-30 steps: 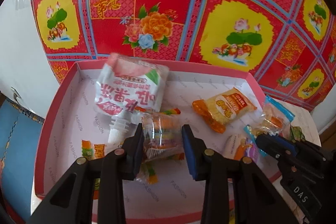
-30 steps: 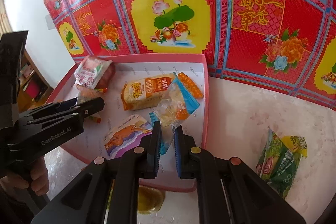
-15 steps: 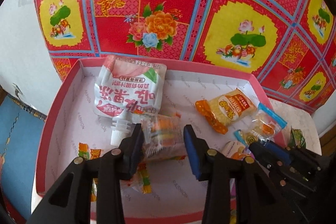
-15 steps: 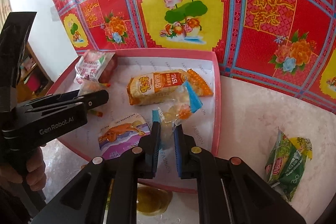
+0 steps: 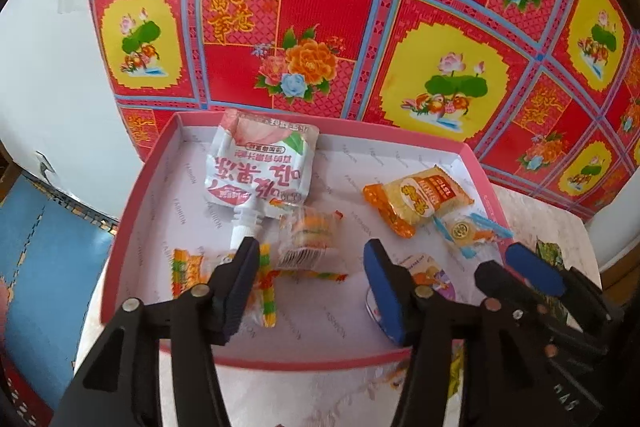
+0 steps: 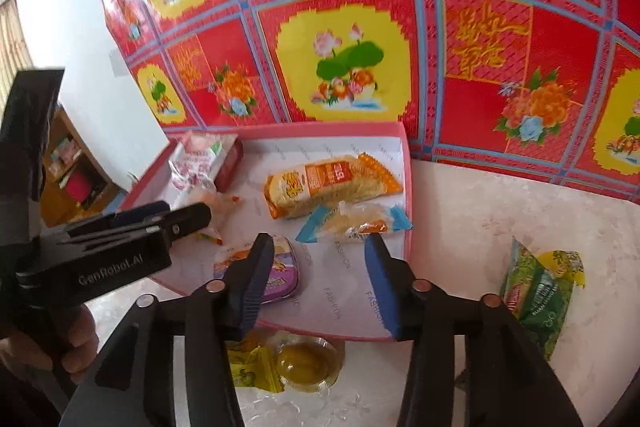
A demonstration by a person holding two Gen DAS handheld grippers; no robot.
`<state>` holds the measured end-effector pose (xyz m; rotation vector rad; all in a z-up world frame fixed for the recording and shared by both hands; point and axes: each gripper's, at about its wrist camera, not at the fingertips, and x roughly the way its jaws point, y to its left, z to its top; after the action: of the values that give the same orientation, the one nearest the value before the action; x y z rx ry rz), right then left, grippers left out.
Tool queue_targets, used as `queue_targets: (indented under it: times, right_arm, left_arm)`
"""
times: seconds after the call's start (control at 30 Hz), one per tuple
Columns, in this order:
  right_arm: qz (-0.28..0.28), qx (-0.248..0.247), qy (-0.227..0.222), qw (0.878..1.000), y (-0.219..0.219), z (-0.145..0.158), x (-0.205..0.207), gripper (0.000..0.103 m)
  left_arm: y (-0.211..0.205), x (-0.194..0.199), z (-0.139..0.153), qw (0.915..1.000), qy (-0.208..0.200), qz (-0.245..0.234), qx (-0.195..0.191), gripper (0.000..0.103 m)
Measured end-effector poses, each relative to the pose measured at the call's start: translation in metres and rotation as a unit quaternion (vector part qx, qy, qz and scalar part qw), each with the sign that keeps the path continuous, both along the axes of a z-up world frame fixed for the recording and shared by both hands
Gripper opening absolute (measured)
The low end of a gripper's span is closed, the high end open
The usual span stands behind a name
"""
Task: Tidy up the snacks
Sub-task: 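Open both grippers to drop the two packs into the tray, then withdraw both grippers from the tray toward the yellow snacks on the table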
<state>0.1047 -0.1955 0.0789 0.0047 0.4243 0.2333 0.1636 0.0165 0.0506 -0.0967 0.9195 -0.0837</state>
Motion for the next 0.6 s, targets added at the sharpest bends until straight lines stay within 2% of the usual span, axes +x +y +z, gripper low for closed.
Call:
queue_targets:
  times: [0.13,0.3,0.6]
  right_arm:
    - [0.003,0.002,-0.005,1.0,-0.001,0.003,-0.01,0.058]
    - [0.003,0.006,-0.001,1.0,-0.003,0.001,-0.021,0.06]
    - [-0.026,0.014,0.01,1.0,-0.018,-0.006,-0.041,0.063]
  left_arm:
    - [0.002,-0.012,0.009,0.9999,-0.008,0.005,0.007,0.07]
    - [0.003,-0.024,0.019,0.9998,-0.015,0.007,0.009,0.077]
    - [-0.006,-0.045,0.022,1.0,-0.003,-0.005,0.008,0.078]
